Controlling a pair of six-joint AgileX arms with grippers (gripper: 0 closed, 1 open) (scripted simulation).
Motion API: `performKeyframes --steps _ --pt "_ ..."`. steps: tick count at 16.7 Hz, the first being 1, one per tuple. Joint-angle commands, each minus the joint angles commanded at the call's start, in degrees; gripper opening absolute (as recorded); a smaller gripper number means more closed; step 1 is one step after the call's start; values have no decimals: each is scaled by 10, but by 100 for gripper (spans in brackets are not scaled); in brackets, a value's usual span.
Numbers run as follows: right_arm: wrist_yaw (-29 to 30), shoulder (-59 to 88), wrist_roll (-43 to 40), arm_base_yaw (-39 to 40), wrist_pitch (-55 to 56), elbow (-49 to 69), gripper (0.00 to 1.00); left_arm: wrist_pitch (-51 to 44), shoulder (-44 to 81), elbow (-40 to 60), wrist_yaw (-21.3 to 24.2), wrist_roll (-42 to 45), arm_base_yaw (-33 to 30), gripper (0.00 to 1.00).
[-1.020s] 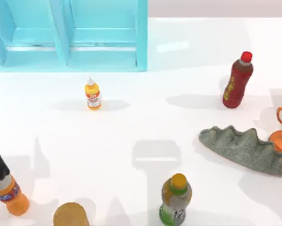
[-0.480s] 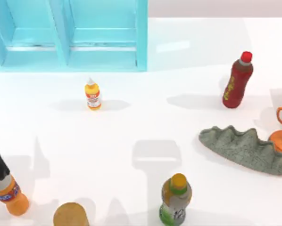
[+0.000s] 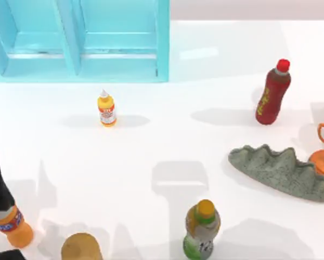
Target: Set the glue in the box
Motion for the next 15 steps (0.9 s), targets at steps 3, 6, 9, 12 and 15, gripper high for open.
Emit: performKeyframes --steps 3,6,9,12,15 --pt "25 96 12 -149 12 39 100 0 0 0 0 0 0 100" --pt "39 178 20 -244 17 56 100 0 0 0 0 0 0 100" --pt "45 238 23 -288 18 57 100 0 0 0 0 0 0 100" --pt "46 252 23 -294 18 55 100 0 0 0 0 0 0 100" --pt "46 252 23 -294 18 55 100 0 0 0 0 0 0 100"
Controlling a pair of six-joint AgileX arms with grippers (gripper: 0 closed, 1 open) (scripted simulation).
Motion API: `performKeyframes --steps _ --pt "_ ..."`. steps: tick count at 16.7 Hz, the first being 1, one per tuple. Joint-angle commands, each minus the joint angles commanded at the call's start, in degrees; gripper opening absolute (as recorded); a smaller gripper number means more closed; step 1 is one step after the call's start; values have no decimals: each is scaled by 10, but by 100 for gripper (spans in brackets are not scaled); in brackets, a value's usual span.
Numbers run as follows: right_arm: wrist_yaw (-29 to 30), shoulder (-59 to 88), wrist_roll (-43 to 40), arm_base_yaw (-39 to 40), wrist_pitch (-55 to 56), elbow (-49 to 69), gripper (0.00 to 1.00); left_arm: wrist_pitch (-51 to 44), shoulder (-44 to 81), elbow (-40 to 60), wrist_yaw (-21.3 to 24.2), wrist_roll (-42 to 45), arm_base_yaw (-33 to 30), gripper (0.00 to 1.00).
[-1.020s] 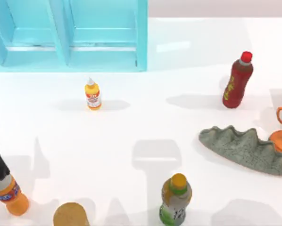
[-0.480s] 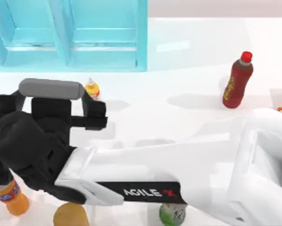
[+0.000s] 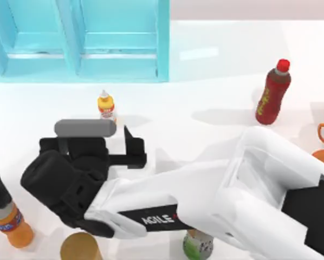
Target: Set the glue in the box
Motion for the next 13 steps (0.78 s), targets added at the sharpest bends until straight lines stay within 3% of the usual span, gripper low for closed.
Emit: performKeyframes --steps 13 --pt "-68 111 -84 -83 27 156 100 0 0 0 0 0 0 100"
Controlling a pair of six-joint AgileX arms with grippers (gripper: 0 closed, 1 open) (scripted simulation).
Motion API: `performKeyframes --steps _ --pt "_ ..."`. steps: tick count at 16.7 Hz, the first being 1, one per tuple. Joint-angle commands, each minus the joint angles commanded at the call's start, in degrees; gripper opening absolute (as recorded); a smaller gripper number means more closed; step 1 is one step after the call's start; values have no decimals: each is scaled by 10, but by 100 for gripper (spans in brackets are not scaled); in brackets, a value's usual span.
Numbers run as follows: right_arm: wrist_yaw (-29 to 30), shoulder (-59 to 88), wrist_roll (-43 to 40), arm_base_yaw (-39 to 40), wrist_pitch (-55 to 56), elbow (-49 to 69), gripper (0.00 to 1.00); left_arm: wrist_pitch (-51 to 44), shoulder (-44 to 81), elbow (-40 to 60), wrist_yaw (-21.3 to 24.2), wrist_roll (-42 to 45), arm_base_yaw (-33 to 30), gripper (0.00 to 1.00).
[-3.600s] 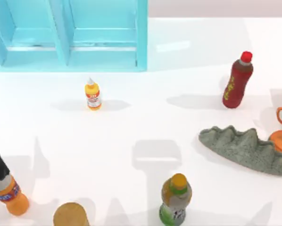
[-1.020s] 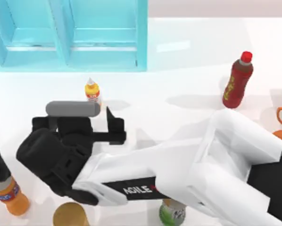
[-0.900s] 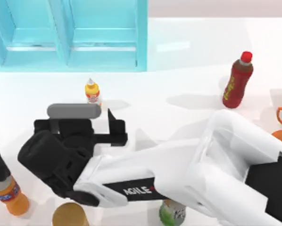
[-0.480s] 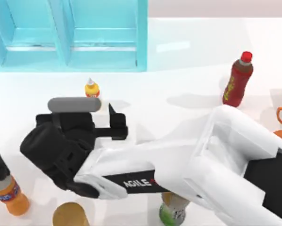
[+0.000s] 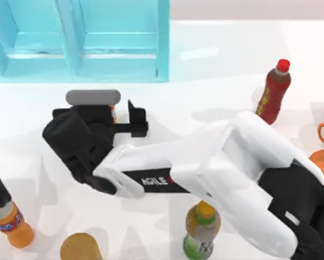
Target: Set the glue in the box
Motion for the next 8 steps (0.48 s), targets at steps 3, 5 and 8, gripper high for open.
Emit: performKeyframes --steps 3,5,8 --pt "-9 20 -10 -11 11 17 100 0 0 0 0 0 0 100" --pt "-9 21 -10 -11 11 18 100 0 0 0 0 0 0 100" --pt "-9 21 -10 -11 11 18 92 0 0 0 0 0 0 100"
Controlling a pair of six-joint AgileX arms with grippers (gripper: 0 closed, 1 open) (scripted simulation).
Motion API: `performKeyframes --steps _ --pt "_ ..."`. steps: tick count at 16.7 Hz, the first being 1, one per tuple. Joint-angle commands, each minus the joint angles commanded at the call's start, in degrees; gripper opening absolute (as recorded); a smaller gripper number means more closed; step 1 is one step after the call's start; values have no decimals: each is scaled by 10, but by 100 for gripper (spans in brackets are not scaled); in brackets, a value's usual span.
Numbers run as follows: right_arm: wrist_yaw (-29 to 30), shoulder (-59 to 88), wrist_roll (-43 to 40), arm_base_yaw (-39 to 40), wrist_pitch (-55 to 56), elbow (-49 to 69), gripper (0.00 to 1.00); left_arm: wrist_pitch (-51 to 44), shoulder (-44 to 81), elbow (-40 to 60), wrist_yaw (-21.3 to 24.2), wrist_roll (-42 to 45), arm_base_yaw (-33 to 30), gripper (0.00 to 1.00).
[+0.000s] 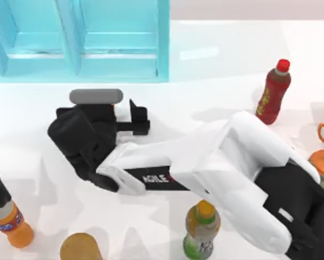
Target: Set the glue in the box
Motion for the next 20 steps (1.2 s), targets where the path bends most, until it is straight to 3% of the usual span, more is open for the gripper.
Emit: performKeyframes --steps 12,20 --pt "0 0 0 0 0 0 2 0 0 0 0 0 0 100" --pt "0 0 0 0 0 0 0 0 0 0 0 0 0 100"
